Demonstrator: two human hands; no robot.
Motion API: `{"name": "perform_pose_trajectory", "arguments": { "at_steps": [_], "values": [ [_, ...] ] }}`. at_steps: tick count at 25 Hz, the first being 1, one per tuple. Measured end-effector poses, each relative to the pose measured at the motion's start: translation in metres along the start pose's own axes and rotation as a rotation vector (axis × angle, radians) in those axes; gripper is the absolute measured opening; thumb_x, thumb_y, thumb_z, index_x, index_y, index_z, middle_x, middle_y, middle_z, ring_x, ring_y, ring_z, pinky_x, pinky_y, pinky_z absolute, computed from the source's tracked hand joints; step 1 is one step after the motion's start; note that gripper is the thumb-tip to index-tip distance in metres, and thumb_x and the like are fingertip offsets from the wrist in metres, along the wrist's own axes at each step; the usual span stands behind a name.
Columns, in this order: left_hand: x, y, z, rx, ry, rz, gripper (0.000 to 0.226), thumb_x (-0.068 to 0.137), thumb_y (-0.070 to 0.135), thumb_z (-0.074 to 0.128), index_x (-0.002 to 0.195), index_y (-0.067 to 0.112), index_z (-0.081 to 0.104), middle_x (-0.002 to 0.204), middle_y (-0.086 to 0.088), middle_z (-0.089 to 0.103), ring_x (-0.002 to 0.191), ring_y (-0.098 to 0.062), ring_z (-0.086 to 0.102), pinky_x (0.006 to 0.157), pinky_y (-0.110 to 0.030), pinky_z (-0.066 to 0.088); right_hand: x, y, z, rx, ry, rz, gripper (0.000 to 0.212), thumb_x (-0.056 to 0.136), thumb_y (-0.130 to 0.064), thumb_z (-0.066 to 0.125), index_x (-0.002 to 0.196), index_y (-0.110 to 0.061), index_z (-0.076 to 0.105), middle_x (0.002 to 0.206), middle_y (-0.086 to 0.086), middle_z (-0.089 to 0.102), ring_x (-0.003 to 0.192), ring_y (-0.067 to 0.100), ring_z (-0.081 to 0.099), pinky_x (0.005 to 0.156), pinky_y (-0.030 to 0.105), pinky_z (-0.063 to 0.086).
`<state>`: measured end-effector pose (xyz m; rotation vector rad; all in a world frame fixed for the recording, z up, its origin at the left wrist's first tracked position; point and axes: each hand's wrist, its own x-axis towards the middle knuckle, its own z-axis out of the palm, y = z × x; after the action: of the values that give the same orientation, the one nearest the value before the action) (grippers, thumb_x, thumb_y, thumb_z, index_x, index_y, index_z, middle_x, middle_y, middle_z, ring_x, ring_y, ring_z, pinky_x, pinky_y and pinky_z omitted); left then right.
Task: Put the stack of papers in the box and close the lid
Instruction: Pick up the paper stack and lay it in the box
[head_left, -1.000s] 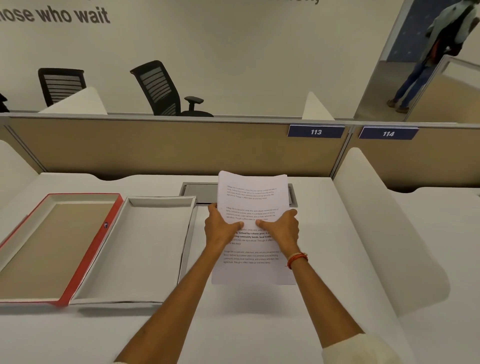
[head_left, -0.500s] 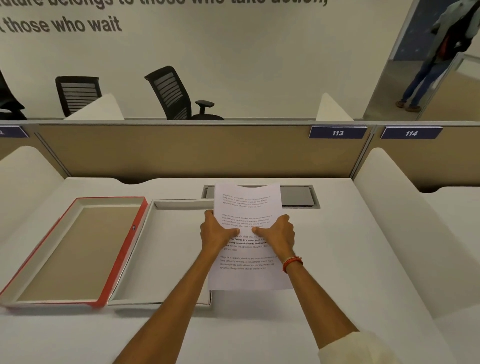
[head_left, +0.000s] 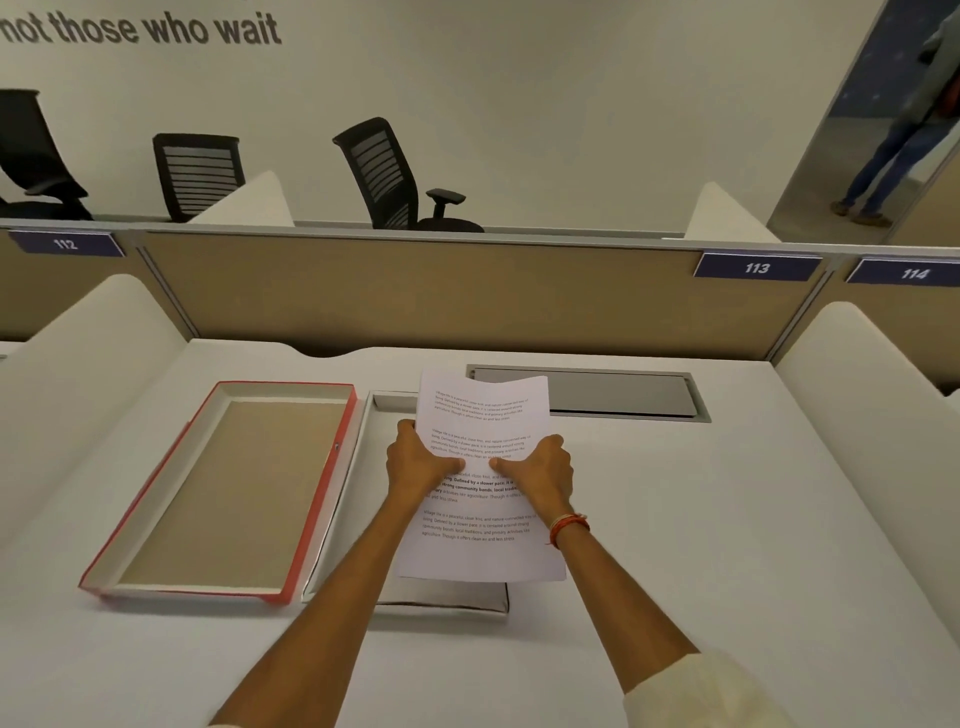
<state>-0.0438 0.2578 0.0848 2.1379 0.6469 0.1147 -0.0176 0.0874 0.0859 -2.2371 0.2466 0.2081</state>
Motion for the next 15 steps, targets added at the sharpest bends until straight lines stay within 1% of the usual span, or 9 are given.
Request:
{"name": "perform_pose_trajectory", "arguments": {
  "at_steps": [3,6,9,13,15],
  "values": [
    [0.012,-0.017,-0.019,0.013,-0.001,-0.017,0.075,0.062,0.024,0.090,0.120,0.009,0.044,0.119,-0.012,0.063,0.102,-0.028,0.066,0.080,-0.038,0.058,-0.002,-0.012,0.026,0.003,-0.016,0.002,0.070,0.068,-0.042,0.086,0.114,-0.006,0.047,0.115,0.012,0.065,0.101,0.029,0.068,0.068,0.030,0.054],
    [0.022,-0.032,-0.033,-0.008,-0.010,-0.045,0.078,0.059,0.021,0.091,0.120,0.007,0.044,0.120,-0.014,0.063,0.104,-0.031,0.065,0.079,-0.039,0.059,-0.003,-0.022,0.048,-0.001,-0.022,0.003,0.071,0.068,-0.041,0.086,0.116,-0.005,0.047,0.117,0.012,0.065,0.103,0.030,0.068,0.067,0.029,0.051],
    [0.030,-0.043,-0.041,-0.020,-0.024,-0.057,0.079,0.058,0.019,0.092,0.121,0.006,0.045,0.121,-0.014,0.064,0.107,-0.032,0.065,0.083,-0.043,0.059,-0.003,-0.027,0.064,-0.010,-0.027,0.011,0.072,0.068,-0.041,0.086,0.117,-0.005,0.046,0.117,0.012,0.064,0.103,0.029,0.067,0.066,0.027,0.050],
    [0.039,-0.055,-0.044,-0.045,-0.056,-0.052,0.076,0.059,0.017,0.091,0.119,0.007,0.046,0.120,-0.014,0.064,0.105,-0.030,0.065,0.082,-0.040,0.059,0.000,-0.028,0.079,-0.016,-0.034,0.020,0.071,0.070,-0.038,0.085,0.120,-0.004,0.047,0.119,0.013,0.063,0.106,0.029,0.066,0.075,0.032,0.055],
    [0.050,-0.065,-0.047,-0.053,-0.075,-0.059,0.075,0.060,0.016,0.090,0.120,0.007,0.046,0.120,-0.014,0.064,0.105,-0.030,0.065,0.081,-0.039,0.058,0.002,-0.032,0.090,-0.017,-0.039,0.018,0.068,0.071,-0.035,0.085,0.120,-0.004,0.048,0.121,0.013,0.061,0.108,0.030,0.065,0.078,0.032,0.055]
  ]
}}
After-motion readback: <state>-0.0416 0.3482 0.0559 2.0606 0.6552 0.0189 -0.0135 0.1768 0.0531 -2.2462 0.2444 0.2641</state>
